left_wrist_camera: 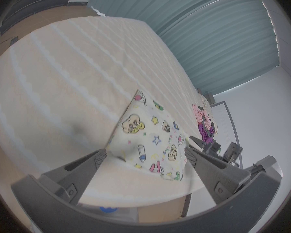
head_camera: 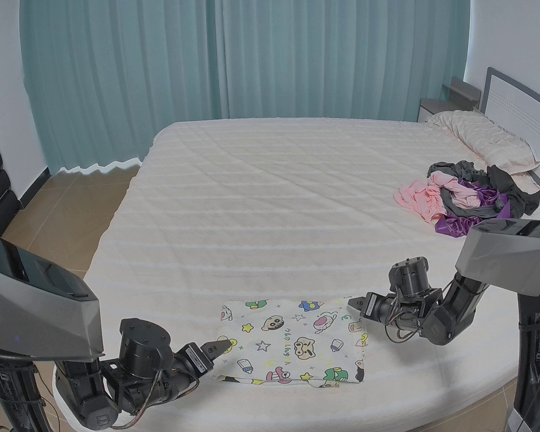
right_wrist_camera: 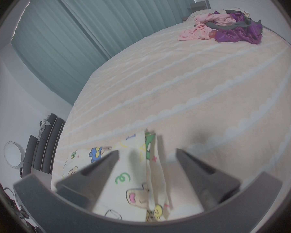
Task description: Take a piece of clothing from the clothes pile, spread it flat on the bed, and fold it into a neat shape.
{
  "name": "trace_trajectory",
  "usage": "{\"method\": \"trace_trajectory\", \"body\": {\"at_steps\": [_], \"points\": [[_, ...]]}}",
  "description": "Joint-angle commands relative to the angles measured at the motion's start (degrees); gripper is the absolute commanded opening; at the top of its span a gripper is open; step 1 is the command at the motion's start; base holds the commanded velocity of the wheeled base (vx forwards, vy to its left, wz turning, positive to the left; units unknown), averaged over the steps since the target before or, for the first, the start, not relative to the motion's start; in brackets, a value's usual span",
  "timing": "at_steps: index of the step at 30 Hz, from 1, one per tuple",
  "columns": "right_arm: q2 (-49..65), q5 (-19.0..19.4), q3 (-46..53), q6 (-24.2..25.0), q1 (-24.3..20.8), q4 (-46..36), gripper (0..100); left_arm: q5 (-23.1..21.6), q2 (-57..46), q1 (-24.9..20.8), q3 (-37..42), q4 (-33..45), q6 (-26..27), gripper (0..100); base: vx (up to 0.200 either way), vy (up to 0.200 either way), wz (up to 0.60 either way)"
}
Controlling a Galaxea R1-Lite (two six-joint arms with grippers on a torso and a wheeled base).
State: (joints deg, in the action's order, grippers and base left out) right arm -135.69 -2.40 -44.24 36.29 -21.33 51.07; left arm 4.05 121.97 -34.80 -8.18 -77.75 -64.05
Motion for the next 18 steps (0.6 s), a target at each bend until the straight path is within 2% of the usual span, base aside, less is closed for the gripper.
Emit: {"method": "trace_trajectory", "body": {"at_steps": [1,5,7,11,13,18], "points": [[7.2,0.7,7.7,0.3,-1.1,0.8,100,0.3,3.0,5.7,-5.2,0.0,7.1,100,0.0,0.0,0.0],[6.1,1.6,11.9,-1.0,-4.2,2.9,100,0.3,9.3,8.1,-10.4,0.1,16.5,100,0.0,0.0,0.0],[5.4,3.5,13.0,-1.0,-5.5,4.7,100,0.4,11.9,8.3,-13.5,0.1,20.1,100,0.0,0.0,0.0],[4.6,4.5,13.0,-1.9,-6.0,5.0,100,0.5,16.0,7.8,-19.2,1.4,25.1,100,0.0,0.0,0.0],[3.8,4.7,12.5,-3.0,-6.1,4.6,100,0.4,17.1,7.8,-21.5,3.3,27.0,100,0.0,0.0,0.0],[1.9,5.0,12.0,-3.4,-6.4,4.6,100,0.2,17.4,7.8,-26.3,9.3,27.4,100,0.0,0.0,0.0]]}}
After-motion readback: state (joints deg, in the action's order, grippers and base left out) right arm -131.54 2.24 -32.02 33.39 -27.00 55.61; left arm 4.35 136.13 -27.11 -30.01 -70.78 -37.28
